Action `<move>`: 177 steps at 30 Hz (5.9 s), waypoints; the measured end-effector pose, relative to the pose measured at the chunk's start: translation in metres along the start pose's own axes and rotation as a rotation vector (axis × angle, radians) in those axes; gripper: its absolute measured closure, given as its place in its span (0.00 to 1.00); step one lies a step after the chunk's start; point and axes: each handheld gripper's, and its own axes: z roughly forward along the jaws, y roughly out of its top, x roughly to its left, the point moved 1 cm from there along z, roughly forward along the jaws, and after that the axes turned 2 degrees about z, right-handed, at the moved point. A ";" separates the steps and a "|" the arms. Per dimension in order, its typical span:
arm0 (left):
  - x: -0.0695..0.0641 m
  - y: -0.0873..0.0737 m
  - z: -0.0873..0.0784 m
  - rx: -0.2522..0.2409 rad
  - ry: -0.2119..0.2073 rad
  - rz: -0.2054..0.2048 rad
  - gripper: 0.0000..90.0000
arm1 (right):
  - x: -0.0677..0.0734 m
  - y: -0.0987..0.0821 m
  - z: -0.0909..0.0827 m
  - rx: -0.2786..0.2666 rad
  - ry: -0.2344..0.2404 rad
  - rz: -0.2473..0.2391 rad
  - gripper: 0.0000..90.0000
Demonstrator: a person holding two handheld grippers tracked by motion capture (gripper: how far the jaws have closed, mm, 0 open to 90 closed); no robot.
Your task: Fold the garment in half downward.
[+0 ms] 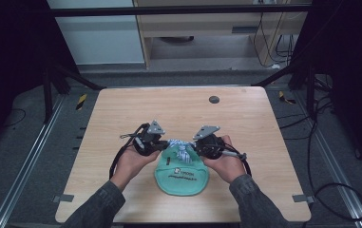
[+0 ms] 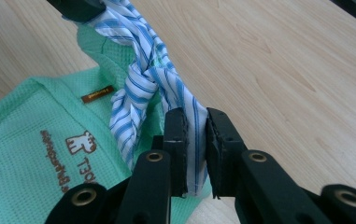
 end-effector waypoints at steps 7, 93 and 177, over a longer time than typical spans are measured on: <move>-0.004 -0.003 0.000 -0.001 -0.012 -0.001 0.96 | 0.002 0.001 -0.005 0.006 0.000 -0.011 0.88; -0.039 -0.071 0.005 0.013 -0.114 -0.027 0.95 | 0.052 -0.049 -0.007 0.037 0.106 -0.008 0.82; -0.046 -0.100 0.006 -0.064 -0.019 -0.080 0.36 | 0.052 -0.072 -0.017 0.009 0.074 0.021 0.48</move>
